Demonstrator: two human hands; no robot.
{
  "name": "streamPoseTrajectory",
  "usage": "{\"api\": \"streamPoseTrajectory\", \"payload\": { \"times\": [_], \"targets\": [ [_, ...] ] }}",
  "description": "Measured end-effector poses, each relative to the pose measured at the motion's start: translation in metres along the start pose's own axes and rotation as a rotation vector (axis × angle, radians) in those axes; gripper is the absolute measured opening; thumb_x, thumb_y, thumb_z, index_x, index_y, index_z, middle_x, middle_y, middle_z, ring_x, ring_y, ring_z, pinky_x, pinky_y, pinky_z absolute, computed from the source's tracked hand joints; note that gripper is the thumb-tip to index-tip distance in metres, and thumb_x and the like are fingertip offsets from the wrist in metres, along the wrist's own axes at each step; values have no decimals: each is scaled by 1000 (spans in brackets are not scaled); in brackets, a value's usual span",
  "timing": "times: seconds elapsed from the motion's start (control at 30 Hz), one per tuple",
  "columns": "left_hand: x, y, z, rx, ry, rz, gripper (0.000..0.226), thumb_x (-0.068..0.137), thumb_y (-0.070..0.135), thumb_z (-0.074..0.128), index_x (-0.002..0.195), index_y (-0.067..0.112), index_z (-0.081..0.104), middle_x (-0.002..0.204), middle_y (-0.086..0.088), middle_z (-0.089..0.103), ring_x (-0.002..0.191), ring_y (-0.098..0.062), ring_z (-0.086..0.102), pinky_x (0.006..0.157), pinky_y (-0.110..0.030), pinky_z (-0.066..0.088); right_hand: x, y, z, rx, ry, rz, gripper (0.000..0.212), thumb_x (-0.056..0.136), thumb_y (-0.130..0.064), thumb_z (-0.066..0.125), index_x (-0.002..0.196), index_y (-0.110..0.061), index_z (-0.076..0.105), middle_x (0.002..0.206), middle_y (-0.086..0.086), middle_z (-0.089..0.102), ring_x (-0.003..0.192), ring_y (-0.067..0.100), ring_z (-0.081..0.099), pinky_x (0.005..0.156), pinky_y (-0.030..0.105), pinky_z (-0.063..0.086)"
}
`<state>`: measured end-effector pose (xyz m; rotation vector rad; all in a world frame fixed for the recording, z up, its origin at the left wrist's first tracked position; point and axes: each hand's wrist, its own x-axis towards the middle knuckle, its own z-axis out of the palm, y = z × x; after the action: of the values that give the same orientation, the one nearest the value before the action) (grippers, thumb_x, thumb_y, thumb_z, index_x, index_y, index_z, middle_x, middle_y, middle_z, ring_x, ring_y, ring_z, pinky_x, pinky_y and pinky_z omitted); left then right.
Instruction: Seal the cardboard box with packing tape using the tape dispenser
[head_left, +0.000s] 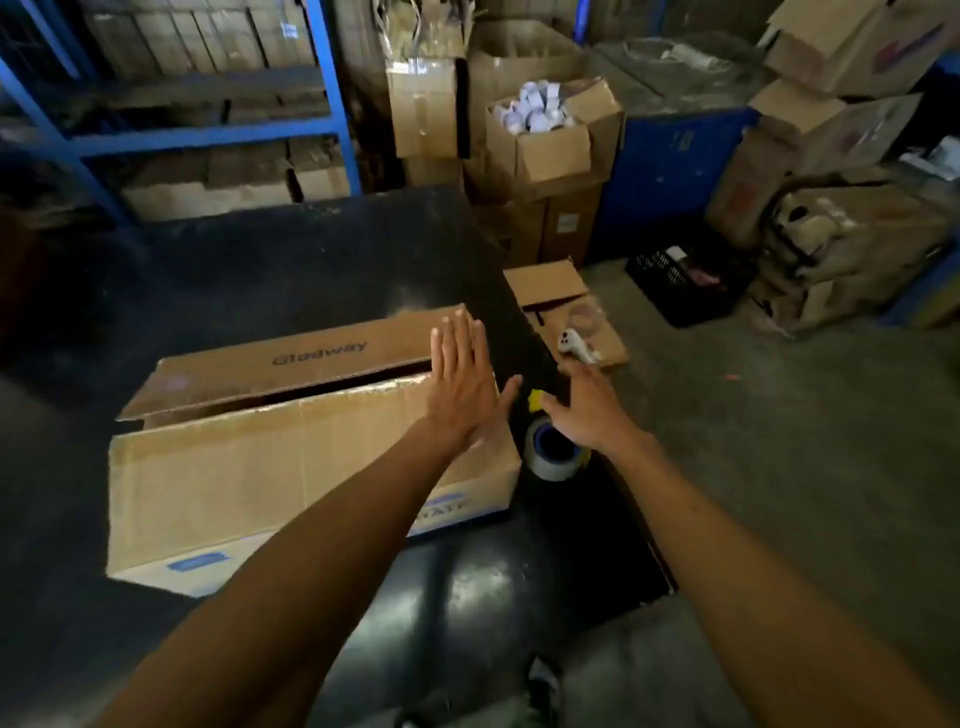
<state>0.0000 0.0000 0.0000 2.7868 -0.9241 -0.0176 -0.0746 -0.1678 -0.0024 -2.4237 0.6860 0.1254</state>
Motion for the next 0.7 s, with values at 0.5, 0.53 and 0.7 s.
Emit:
{"api": "streamPoseTrajectory", "payload": {
  "times": [0.5,0.53,0.7],
  "targets": [
    [4,-3,56,48,-48,-112,74,104,48,20,159,3,-2,166,-20,-9,154,-30,-12,125,-43,-8,77,76,57,-270,-353,40,58,85,-18,68,137,-15,42,129,16,56,119,39,54,92,45,49],
    [5,-3,57,59,-53,-119,74,104,48,19,159,4,-3,166,-20,-10,154,-30,-14,125,-43,-8,81,78,56,-274,-361,32,56,86,-16,67,137,-15,44,129,16,57,119,38,55,90,43,48],
    [6,-4,54,80,-96,-117,75,103,48,16,158,3,-5,166,-20,-12,153,-30,-15,126,-43,-6,95,89,46,-89,-391,9,35,85,-21,67,120,-20,60,116,12,65,110,34,60,89,37,49]
  ]
}}
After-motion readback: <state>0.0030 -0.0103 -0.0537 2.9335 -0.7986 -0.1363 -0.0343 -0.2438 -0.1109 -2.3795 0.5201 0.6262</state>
